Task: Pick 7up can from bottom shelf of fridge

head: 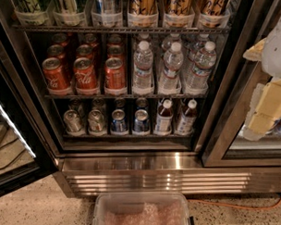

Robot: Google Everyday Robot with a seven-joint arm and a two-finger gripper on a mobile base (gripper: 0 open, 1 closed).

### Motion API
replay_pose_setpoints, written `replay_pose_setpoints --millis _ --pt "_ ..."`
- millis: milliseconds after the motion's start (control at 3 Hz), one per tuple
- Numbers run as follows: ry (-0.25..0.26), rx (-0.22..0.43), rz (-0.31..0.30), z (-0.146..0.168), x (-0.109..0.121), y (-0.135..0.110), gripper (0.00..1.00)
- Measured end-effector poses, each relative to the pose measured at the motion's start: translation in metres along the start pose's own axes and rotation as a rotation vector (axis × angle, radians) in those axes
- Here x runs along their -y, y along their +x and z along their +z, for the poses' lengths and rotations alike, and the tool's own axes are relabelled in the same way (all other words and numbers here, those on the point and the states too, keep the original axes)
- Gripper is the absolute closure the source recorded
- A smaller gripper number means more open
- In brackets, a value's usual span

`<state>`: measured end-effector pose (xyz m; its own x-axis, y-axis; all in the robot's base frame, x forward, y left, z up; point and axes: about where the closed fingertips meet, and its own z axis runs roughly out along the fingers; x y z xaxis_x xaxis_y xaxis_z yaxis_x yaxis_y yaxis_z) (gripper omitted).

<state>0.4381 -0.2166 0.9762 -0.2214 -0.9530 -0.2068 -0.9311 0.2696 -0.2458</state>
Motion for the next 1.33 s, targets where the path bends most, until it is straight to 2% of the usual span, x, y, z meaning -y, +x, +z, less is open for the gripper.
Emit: replay_pose_setpoints --millis 333,667,1000,1333 --pt "0.012 0.01 -0.006 -0.001 0.0 -0.001 0.0" --pt "-0.017 0.087 0.02 0.033 -0.008 0.006 0.0" --pt "-0.071 0.249 0.082 0.093 -0.026 0.0 0.0" --pt "-0.141 0.45 0.114 0.155 -0.034 -0.038 0.0"
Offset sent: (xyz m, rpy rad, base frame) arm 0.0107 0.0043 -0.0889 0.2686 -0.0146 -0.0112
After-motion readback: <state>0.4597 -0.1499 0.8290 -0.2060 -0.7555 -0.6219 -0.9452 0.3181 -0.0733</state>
